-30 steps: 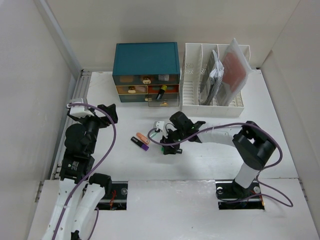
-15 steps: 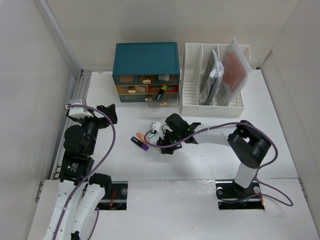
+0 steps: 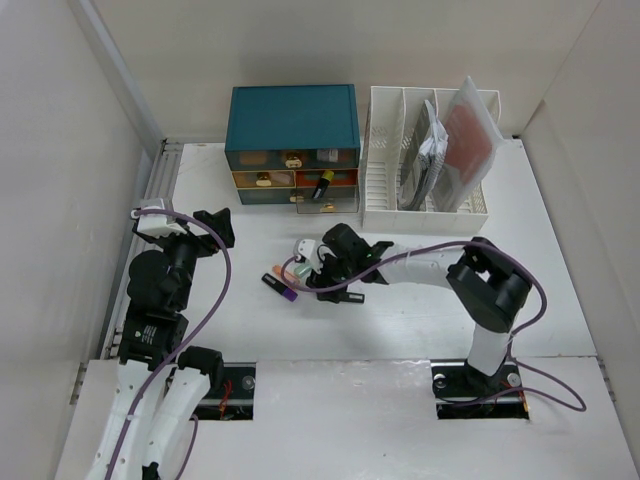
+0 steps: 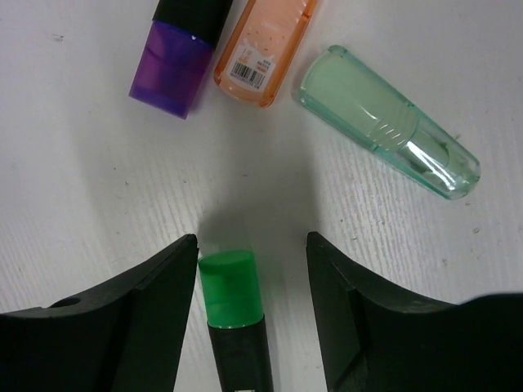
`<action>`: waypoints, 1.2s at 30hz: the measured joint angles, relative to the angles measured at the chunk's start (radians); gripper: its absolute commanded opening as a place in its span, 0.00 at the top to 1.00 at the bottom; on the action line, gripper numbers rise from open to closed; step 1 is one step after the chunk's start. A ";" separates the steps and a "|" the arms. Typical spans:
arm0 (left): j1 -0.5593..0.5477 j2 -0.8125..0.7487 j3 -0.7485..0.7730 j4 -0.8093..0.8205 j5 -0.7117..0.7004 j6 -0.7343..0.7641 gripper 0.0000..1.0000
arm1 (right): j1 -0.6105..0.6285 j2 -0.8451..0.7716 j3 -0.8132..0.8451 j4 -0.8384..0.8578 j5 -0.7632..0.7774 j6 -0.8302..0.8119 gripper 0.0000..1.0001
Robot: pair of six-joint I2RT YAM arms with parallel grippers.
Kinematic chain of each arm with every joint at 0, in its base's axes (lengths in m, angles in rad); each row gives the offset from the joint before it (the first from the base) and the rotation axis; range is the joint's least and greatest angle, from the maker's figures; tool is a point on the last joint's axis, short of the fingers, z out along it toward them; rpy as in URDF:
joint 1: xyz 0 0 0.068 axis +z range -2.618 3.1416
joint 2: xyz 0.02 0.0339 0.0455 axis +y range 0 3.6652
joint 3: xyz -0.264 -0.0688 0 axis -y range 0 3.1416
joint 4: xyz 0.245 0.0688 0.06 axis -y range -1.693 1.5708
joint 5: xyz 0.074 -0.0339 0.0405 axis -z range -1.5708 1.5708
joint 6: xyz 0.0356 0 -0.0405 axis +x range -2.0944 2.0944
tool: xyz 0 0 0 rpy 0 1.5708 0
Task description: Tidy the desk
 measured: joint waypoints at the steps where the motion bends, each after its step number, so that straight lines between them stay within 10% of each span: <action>1: 0.000 0.000 0.000 0.000 0.000 0.000 0.00 | 0.000 0.005 0.013 -0.013 0.006 -0.007 0.36; 8: 0.000 0.000 0.000 0.000 0.000 0.000 0.00 | 0.000 0.013 0.189 -0.195 0.034 -0.093 0.26; 12: 0.000 0.000 0.000 0.000 0.000 0.000 0.00 | 0.000 -0.038 0.277 -0.257 0.102 -0.178 0.01; 36: 0.000 0.001 0.000 0.000 0.000 0.000 0.00 | 0.074 -0.113 0.113 -0.499 0.333 -0.242 0.14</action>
